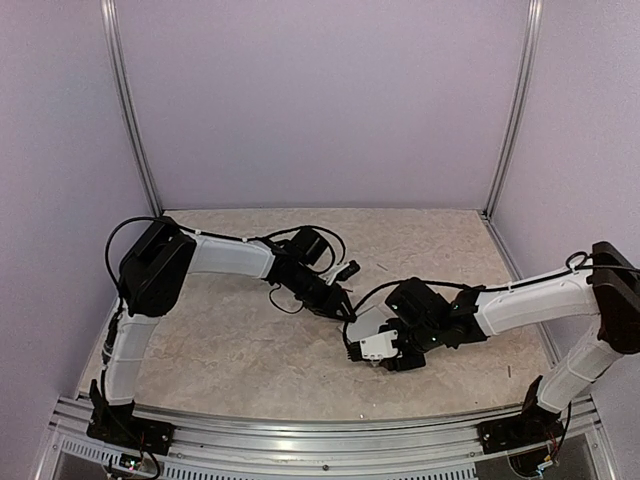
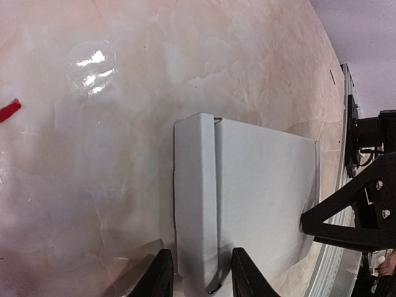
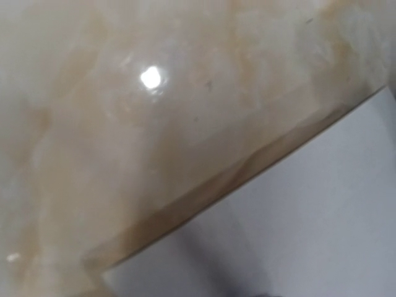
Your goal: Fold the paper box
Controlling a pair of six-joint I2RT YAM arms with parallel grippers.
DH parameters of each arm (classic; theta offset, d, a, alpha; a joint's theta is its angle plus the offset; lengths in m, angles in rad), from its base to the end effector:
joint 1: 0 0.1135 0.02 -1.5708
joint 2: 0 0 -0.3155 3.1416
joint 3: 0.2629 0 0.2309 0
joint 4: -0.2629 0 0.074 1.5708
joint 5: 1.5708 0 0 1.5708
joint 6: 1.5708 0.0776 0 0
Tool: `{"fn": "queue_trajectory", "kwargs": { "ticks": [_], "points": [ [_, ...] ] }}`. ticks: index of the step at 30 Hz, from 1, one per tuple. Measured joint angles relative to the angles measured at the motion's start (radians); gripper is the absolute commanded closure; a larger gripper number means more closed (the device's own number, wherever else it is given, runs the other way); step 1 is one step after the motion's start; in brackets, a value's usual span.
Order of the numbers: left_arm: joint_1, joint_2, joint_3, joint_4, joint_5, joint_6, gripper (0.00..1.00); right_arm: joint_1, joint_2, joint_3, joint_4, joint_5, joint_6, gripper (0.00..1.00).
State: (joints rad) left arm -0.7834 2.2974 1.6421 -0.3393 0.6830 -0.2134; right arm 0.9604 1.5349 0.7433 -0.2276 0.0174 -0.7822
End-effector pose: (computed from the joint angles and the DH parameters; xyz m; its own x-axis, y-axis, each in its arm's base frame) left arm 0.3311 -0.3989 0.1485 -0.7482 0.5133 -0.4204 0.6473 0.4253 -0.6326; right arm 0.1659 0.2348 0.1832 0.2275 -0.9043 -0.3613 -0.9216 -0.0800 -0.3799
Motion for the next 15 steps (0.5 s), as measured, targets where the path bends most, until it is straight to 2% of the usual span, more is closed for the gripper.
{"fn": "queue_trajectory", "kwargs": {
  "ticks": [15],
  "points": [
    [0.008,0.000,-0.021,0.045,0.024,-0.018,0.68,0.000,-0.023,-0.020,0.054,0.042,0.015,0.55]
  ]
}}
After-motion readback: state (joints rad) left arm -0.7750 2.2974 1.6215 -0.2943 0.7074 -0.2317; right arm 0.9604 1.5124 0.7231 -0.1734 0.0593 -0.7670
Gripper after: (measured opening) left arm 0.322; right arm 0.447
